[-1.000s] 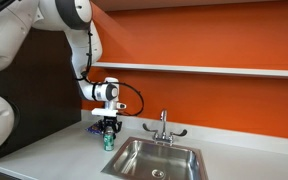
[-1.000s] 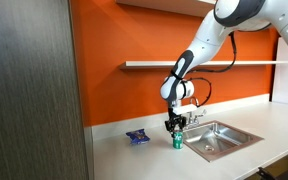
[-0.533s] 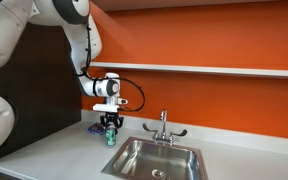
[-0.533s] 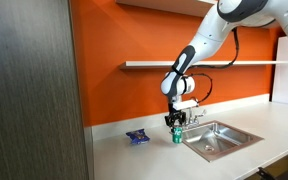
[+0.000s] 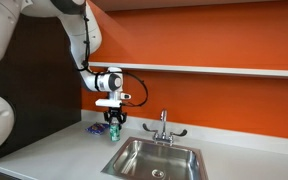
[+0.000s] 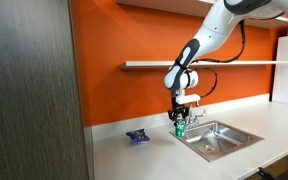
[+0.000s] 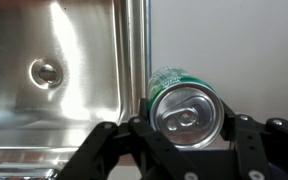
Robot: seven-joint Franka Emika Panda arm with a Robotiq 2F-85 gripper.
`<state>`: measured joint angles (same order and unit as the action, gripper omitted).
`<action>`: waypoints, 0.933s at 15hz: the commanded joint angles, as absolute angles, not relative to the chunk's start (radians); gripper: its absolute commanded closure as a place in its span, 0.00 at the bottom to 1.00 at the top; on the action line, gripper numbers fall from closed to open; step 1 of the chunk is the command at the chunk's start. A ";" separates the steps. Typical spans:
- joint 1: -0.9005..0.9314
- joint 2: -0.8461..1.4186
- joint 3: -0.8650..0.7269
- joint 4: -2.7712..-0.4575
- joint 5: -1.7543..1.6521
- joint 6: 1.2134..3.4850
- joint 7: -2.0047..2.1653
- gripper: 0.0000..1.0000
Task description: Pick up the can and put it in the sink
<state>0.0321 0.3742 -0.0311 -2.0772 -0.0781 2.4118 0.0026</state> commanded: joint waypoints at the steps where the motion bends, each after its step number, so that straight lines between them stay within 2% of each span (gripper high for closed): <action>1: 0.006 0.307 -0.046 -2.126 -0.070 2.395 0.023 0.62; 14: -0.110 0.302 -0.135 -2.201 -0.038 2.436 0.011 0.62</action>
